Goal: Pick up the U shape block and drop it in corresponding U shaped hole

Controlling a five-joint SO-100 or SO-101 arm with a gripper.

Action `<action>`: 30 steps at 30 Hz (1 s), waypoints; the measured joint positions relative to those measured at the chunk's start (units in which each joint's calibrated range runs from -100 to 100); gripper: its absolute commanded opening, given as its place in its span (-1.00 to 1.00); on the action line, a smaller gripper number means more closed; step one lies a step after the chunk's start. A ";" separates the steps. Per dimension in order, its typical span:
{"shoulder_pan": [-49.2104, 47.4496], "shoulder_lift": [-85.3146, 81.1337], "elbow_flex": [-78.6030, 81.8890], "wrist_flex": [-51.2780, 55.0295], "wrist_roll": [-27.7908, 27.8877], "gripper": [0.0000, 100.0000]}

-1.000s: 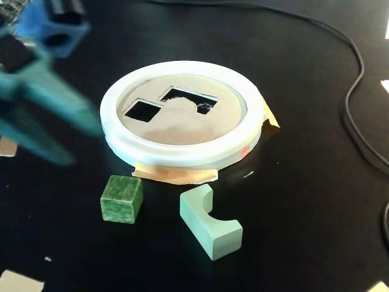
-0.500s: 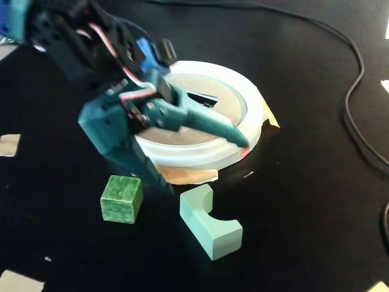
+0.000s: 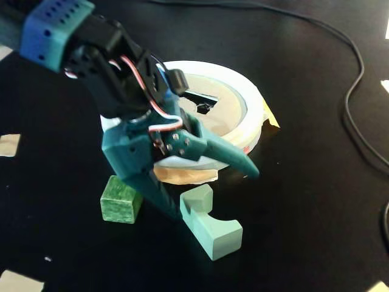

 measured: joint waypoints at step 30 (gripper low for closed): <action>2.80 1.25 -0.29 5.43 0.00 1.00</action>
